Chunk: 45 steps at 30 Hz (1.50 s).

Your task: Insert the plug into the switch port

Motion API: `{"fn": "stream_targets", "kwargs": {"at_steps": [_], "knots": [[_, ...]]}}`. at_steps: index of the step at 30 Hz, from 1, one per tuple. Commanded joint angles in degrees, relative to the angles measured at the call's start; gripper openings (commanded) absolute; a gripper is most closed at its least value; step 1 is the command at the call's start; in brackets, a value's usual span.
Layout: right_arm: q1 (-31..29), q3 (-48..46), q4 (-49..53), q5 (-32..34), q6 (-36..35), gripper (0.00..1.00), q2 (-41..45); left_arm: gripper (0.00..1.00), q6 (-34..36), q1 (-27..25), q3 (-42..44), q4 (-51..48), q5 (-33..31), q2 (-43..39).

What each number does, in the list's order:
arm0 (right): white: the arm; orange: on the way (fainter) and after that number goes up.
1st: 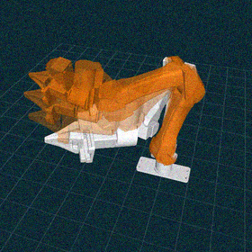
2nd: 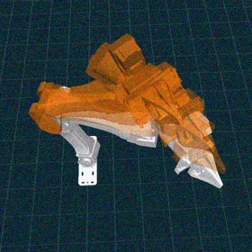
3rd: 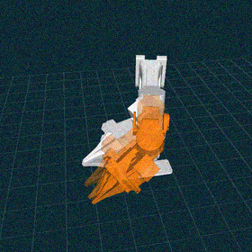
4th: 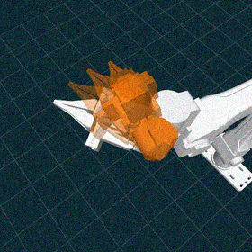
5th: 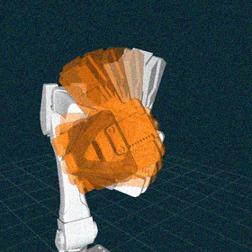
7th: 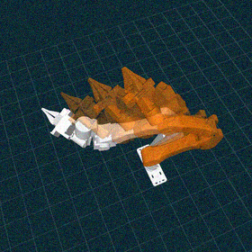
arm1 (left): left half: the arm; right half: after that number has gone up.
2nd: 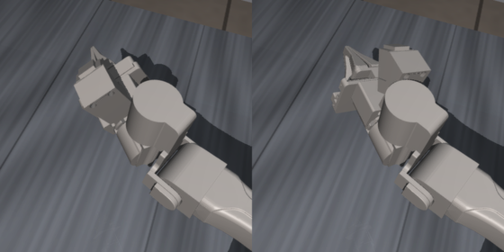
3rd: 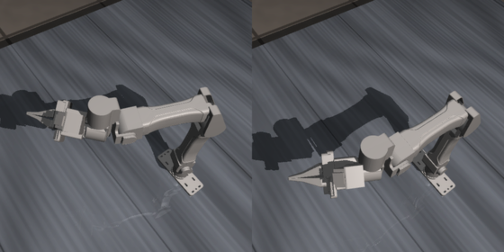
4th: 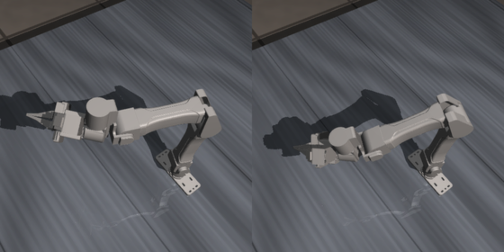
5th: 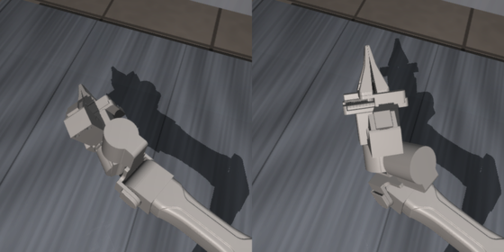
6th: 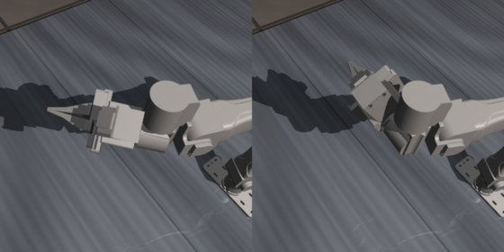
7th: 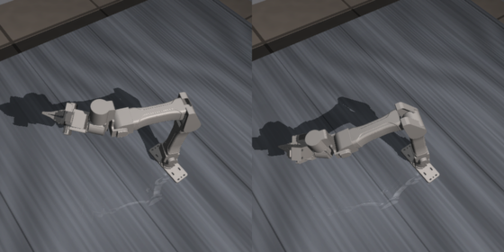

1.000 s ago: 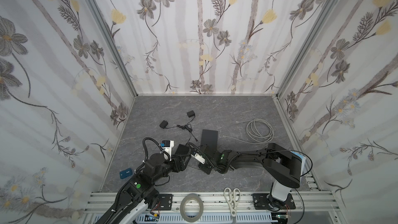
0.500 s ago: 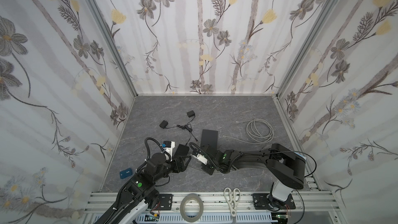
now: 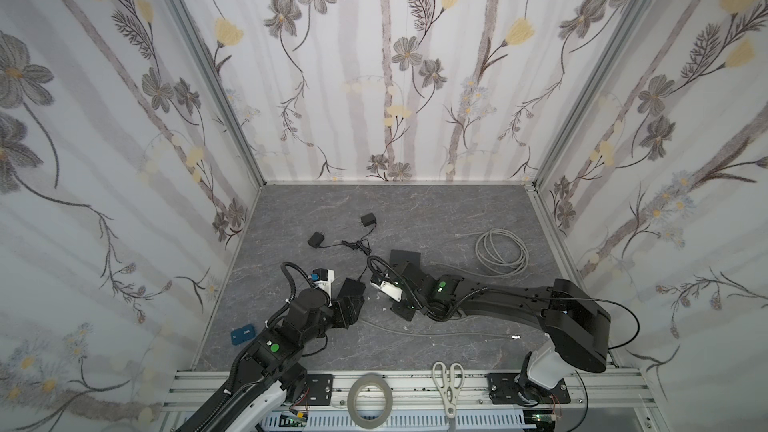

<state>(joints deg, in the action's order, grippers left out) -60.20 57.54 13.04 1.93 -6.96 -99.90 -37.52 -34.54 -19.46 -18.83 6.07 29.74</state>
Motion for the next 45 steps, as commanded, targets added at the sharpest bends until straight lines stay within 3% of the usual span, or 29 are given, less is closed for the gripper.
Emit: {"fn": "stream_targets", "kwargs": {"at_steps": [1, 5, 14, 20, 23, 28, 32, 35, 38, 45], "knots": [[0.8, -1.2, -3.9, 0.8, -0.7, 0.0, 6.3, 0.77, 1.5, 3.1, -2.8, 0.6, -2.0, 5.9], [1.1, -1.2, -3.4, -0.2, -0.8, 0.0, 7.4, 0.8, 0.0, 10.1, -2.3, 6.3, 2.4, 12.2], [1.1, -6.3, -11.2, -1.4, 0.9, 0.0, 4.8, 0.84, 2.5, 15.5, -4.3, 9.3, -2.1, 16.3], [2.1, -5.6, -13.3, -4.2, 0.3, 0.0, -1.7, 0.83, 2.0, 21.6, -3.8, 12.8, 2.1, 21.0], [2.4, -1.9, -11.3, -7.0, 0.0, 0.0, -7.1, 0.81, 2.2, 22.6, -3.6, 15.7, 4.0, 24.2], [2.3, 1.7, -9.5, -5.6, 0.0, 0.0, -12.2, 0.78, 3.2, 22.6, -2.8, 23.0, 6.8, 30.4], [2.7, -1.1, -10.5, -3.3, -1.8, 0.23, -10.7, 0.79, 3.5, 22.6, -3.5, 24.0, 8.3, 32.7], [3.3, -3.0, -9.7, -8.5, -4.0, 0.31, -9.5, 0.79, 3.6, 22.6, -2.1, 23.7, 8.3, 31.3], [3.3, -3.0, -8.6, -11.1, -4.4, 0.32, -10.4, 0.8, 3.3, 22.6, -1.0, 23.2, 8.6, 29.3], [3.3, -0.6, -8.1, -9.8, -4.6, 0.32, -13.5, 0.81, 3.1, 22.7, -0.4, 22.7, 8.8, 27.0]]}}
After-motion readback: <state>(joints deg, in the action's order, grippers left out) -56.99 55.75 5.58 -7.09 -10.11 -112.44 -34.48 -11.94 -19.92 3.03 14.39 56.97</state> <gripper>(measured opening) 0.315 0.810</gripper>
